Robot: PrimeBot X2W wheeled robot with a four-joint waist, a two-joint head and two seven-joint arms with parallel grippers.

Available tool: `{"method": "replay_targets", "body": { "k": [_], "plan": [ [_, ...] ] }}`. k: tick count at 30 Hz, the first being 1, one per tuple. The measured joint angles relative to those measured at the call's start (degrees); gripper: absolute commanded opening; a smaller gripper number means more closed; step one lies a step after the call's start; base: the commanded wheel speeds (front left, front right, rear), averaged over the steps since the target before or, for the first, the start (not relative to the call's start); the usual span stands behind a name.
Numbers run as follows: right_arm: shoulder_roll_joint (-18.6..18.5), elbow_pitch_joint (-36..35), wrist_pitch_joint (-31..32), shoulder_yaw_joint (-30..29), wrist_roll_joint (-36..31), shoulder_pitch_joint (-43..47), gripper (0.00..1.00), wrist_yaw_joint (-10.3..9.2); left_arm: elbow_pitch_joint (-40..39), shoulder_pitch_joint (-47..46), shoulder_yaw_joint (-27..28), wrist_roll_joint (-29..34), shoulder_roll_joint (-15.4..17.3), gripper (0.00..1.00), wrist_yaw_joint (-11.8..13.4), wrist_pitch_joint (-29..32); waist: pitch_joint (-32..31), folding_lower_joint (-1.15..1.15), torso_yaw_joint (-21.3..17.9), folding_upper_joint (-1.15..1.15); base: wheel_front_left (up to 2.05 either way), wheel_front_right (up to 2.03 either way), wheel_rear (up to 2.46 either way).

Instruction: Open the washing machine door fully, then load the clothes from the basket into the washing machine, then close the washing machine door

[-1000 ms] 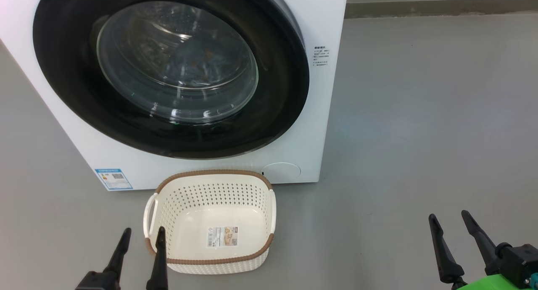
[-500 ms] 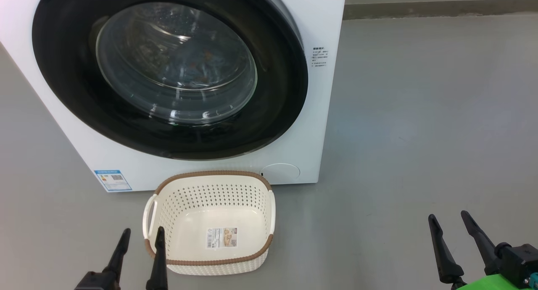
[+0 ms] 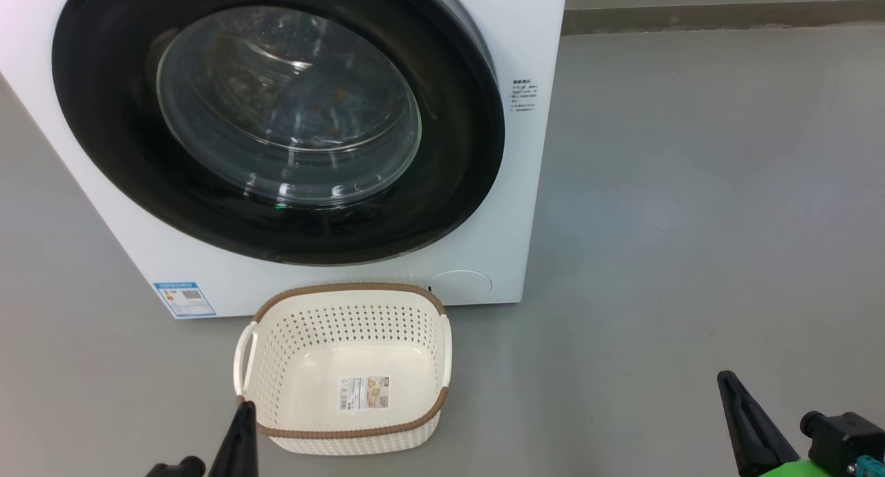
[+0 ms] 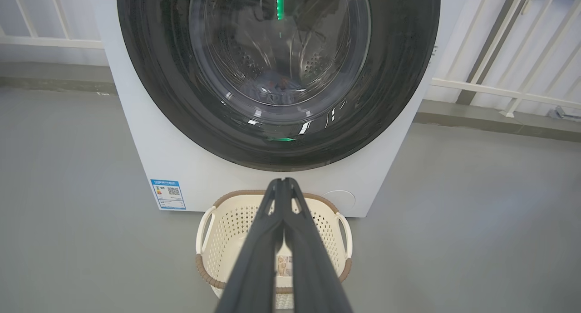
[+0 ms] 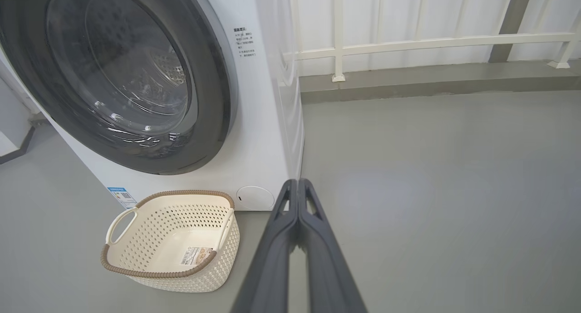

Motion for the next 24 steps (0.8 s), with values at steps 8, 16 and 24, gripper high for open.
{"method": "replay_targets", "body": {
  "k": [8, 16, 24],
  "plan": [
    [0.0, 1.1, 0.5, 0.0, 5.8, -0.1, 0.00, 0.00, 0.3, 0.0, 0.8, -5.0, -0.1, 0.00, -0.4, 1.1, 0.1, 0.01, -0.2, 0.00, 0.00, 0.00, 0.00],
    [0.1, 2.3, 1.0, -0.1, 10.5, -0.2, 0.00, 0.00, 0.5, -0.2, 1.8, -9.8, -0.2, 0.00, -1.1, 2.4, 0.1, 0.01, -0.4, 0.00, 0.00, 0.00, 0.00],
    [0.1, 3.4, 1.6, -0.1, 15.9, -1.0, 0.00, 0.00, 0.8, -0.5, 2.8, -14.3, -0.3, 0.00, -1.6, 3.5, 0.2, 0.00, -0.6, 0.00, 0.00, 0.00, 0.00]
  ]
}}
